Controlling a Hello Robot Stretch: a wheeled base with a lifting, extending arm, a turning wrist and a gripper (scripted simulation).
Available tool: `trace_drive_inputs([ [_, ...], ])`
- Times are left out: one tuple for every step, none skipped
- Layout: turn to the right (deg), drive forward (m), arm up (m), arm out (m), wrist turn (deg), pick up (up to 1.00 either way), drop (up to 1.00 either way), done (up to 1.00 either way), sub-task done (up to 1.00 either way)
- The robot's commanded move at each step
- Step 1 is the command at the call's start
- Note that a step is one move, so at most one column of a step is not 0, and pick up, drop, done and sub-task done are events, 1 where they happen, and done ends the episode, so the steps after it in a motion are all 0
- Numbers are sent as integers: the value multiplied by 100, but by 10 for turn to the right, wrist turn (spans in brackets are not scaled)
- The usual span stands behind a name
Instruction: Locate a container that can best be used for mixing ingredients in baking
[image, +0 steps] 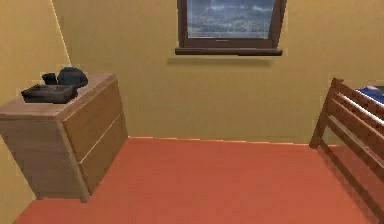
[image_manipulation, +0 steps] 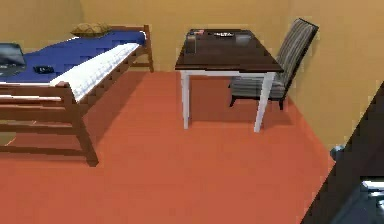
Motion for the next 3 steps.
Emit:
trace_drive_inputs([
  [450, 0, 0, 0, 0, 0, 0, 0, 0],
  [450, 0, 0, 0, 0, 0, 0, 0, 0],
  [180, 0, 0, 0, 0, 0, 0, 0, 0],
])
